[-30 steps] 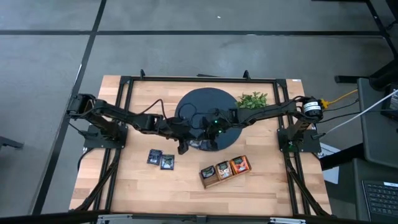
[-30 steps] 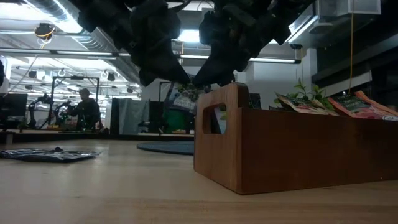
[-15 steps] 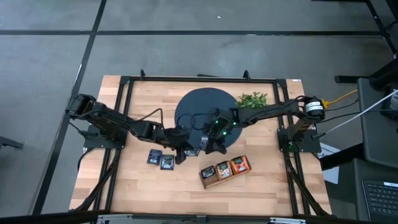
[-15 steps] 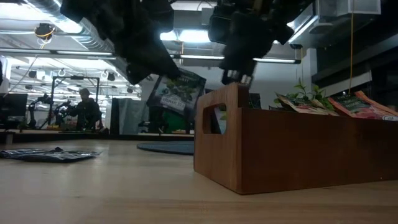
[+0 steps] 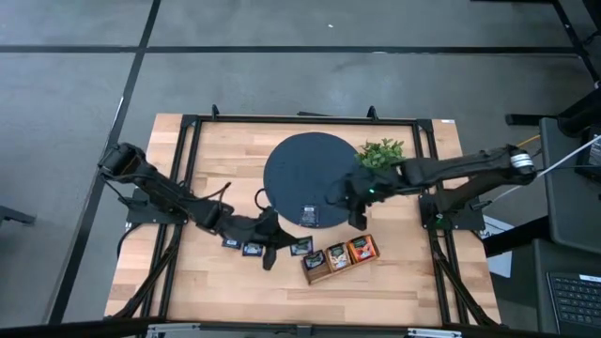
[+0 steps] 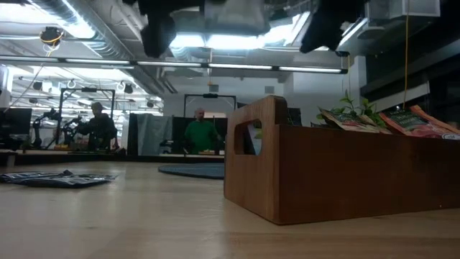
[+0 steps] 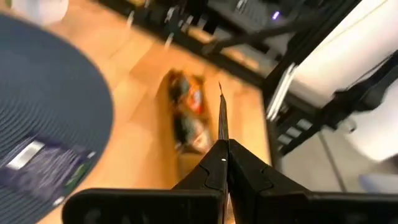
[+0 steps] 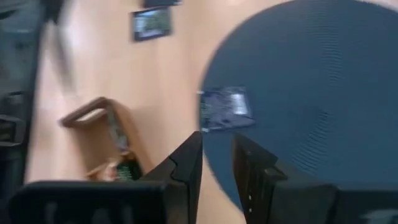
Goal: Pick & Place Tea
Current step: Put the purple tea bag into the left section of the wooden organizer
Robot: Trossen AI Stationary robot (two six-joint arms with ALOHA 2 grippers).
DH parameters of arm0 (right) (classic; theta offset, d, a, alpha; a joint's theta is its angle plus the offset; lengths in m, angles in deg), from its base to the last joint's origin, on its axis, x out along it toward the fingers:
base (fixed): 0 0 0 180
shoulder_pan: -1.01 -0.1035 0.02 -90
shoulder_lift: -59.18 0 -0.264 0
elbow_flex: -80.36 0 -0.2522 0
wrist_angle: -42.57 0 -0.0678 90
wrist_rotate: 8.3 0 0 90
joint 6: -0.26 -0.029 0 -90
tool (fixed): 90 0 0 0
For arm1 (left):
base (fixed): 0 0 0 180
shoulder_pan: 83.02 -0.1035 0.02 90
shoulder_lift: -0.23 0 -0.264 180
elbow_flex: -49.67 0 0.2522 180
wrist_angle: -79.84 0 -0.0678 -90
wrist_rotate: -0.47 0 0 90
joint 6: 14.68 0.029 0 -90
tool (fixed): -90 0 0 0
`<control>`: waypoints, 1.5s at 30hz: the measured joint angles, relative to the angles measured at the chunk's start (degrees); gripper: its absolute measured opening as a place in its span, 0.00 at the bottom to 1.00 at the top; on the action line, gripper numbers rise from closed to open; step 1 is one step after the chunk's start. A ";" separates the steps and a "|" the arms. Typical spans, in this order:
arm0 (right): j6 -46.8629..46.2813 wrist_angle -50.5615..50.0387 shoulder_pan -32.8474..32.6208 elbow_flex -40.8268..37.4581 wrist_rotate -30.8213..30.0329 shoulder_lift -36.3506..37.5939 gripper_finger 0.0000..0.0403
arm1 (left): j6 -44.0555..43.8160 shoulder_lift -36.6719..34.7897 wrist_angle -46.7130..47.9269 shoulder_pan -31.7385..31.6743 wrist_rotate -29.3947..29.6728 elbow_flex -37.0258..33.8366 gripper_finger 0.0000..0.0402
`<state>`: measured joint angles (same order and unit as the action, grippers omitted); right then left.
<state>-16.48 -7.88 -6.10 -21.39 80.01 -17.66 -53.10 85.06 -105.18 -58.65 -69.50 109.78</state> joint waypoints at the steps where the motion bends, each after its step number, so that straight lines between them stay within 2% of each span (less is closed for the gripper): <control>1: -0.95 -1.14 -0.96 0.00 -2.92 0.83 0.21 | 0.00 0.21 -1.49 0.69 1.07 0.00 0.00; 7: -6.30 -5.89 -4.96 0.00 -15.93 2.45 0.21 | -1.60 5.47 -7.30 2.90 6.29 1.07 0.00; 16: -13.08 -9.85 -6.98 0.00 -27.91 2.45 0.21 | -2.43 17.14 -8.25 2.94 10.55 8.91 0.01; 22: -18.98 -14.46 -7.37 0.00 -28.72 2.43 0.21 | -3.72 21.76 -7.26 3.65 12.47 11.93 0.01; 29: -20.58 -15.31 -8.26 -1.19 -28.77 2.36 0.21 | -6.81 22.10 -1.53 5.61 20.08 12.44 0.01; 39: -23.44 -13.06 -8.36 -7.11 -28.81 2.30 0.21 | -8.29 22.10 0.02 5.65 19.44 12.46 0.01; 45: -22.12 -6.90 -8.36 -10.29 -28.77 2.30 0.21 | -6.02 22.10 0.84 5.28 17.63 12.46 0.01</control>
<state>-38.60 -14.78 -14.46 -31.69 51.24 -15.36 -59.12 107.17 -104.34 -53.38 -51.87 122.24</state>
